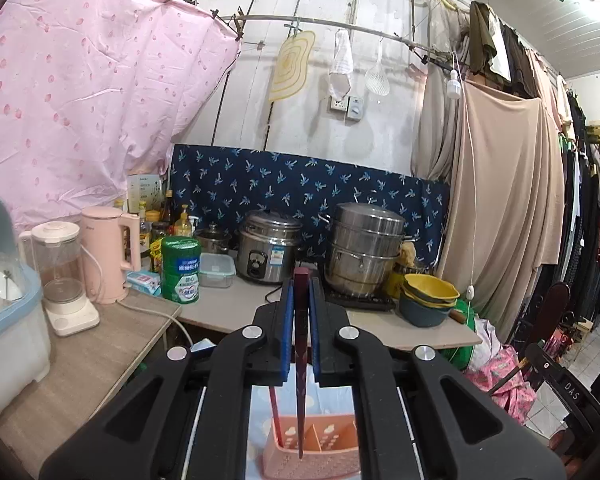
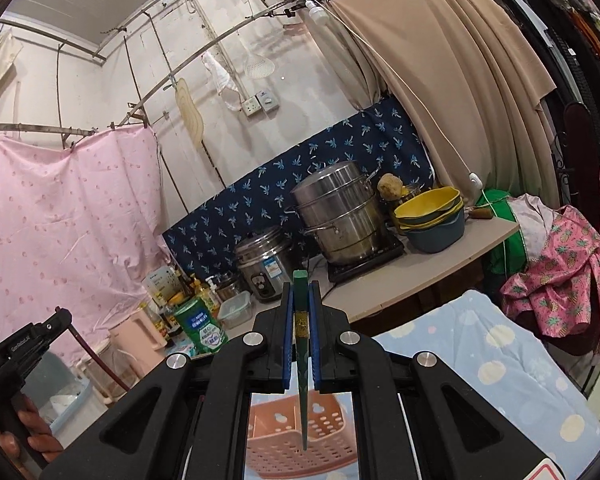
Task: Organize utensils
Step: 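Lift both chopsticks and insert them upright into the pink holder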
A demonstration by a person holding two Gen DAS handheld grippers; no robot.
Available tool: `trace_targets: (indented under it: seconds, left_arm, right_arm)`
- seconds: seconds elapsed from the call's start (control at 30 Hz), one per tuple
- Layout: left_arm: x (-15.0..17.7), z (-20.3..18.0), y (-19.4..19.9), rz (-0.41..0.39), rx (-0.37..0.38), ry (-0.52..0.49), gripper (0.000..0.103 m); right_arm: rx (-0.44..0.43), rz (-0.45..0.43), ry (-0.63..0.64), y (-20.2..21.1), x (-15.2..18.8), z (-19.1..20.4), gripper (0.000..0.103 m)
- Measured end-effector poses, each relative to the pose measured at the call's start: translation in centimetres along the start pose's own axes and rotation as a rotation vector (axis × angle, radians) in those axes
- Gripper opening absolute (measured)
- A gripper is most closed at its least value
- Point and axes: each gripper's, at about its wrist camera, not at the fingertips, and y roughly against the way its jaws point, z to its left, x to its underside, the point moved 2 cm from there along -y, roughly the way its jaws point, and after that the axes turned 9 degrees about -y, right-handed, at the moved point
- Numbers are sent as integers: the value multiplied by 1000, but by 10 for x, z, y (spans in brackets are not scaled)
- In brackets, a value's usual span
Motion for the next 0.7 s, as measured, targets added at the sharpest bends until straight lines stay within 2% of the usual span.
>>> trace_targets:
  seconds: [0.13, 0.3, 0.67, 0.7]
  left_arm:
    - [4, -1, -20, -11, 2, 2, 7]
    - [26, -2, -50, 47, -11, -13, 7]
    - [69, 3, -80, 174, -13, -19, 8]
    - [71, 3, -81, 177, -22, -17, 14]
  right_arm:
    - [-1, -4, -26, -26, 1, -7, 7]
    - [32, 71, -27, -60, 17, -16, 7]
    - [66, 194, 12, -84, 55, -24, 8]
    - [71, 191, 10, -84, 56, -24, 11]
